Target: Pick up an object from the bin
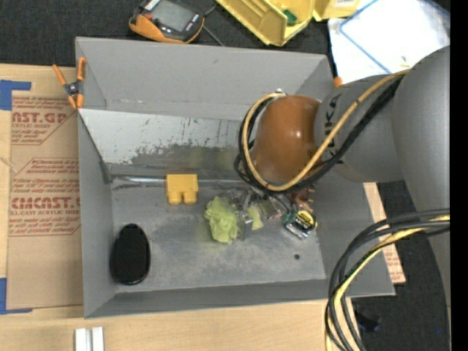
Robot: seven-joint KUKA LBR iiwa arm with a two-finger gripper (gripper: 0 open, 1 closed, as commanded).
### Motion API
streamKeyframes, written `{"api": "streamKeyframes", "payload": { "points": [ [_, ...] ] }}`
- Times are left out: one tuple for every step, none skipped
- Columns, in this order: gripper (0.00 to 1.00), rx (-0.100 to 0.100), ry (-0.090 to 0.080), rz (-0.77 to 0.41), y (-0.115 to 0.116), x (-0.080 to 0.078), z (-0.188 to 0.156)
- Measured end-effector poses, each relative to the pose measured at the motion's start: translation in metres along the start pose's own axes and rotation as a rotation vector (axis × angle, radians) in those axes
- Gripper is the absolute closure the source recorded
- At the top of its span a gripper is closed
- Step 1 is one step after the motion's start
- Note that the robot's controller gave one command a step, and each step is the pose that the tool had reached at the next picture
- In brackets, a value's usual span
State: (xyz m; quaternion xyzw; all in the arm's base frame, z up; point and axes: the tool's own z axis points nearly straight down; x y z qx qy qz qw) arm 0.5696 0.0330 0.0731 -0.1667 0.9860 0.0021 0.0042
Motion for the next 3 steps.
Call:
{"api": "streamKeyframes", "payload": {
  "points": [
    [1.00, 0.000, -0.001, 0.001, 0.000, 0.000, -0.003],
    [1.00, -0.001, 0.001, 0.000, 0.001, 0.000, -0.016],
    [1.00, -0.002, 0.005, 0.001, 0.001, 0.001, -0.041]
  ]
}}
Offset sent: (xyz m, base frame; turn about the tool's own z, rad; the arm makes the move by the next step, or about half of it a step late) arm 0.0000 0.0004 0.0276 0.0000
